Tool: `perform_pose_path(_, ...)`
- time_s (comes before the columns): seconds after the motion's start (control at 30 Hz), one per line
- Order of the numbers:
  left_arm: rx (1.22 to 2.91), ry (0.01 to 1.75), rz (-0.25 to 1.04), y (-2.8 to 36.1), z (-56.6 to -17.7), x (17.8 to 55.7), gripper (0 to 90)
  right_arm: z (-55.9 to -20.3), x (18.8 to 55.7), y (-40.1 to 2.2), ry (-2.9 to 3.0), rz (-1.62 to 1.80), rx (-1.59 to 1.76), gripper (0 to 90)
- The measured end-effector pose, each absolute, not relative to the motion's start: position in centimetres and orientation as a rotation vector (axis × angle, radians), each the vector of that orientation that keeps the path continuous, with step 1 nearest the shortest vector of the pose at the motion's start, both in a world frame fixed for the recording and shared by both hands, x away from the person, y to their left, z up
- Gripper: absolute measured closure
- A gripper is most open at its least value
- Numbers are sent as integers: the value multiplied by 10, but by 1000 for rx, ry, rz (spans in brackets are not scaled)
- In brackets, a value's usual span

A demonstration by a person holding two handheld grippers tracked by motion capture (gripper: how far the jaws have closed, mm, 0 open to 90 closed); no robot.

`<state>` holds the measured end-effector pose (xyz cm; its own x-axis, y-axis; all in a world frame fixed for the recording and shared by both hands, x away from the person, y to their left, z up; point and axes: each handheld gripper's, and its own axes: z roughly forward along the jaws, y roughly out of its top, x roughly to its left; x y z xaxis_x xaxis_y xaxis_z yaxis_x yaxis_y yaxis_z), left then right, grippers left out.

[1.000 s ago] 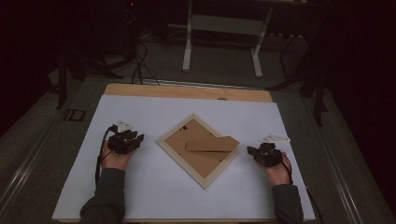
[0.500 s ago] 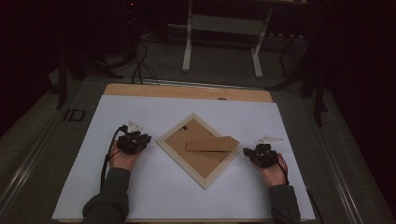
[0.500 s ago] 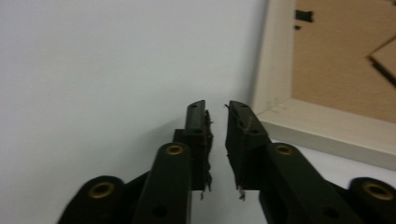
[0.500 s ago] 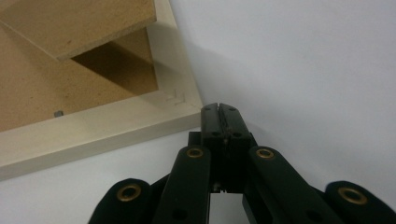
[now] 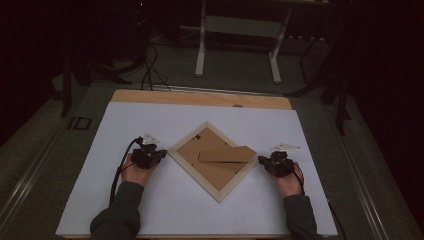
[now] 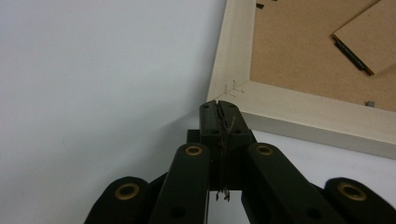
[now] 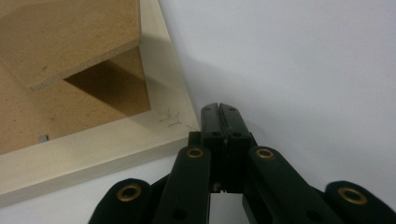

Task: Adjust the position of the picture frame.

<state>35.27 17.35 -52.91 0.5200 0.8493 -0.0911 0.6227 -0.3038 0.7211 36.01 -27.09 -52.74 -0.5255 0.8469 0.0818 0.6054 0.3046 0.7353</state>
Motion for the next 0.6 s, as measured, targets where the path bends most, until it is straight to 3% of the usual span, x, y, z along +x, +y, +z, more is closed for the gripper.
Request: perform_pose_path(0.6, 2123, 1184, 423, 160, -534, 350, 900, -531, 364, -270, 2260, 1060, 1325, 900)
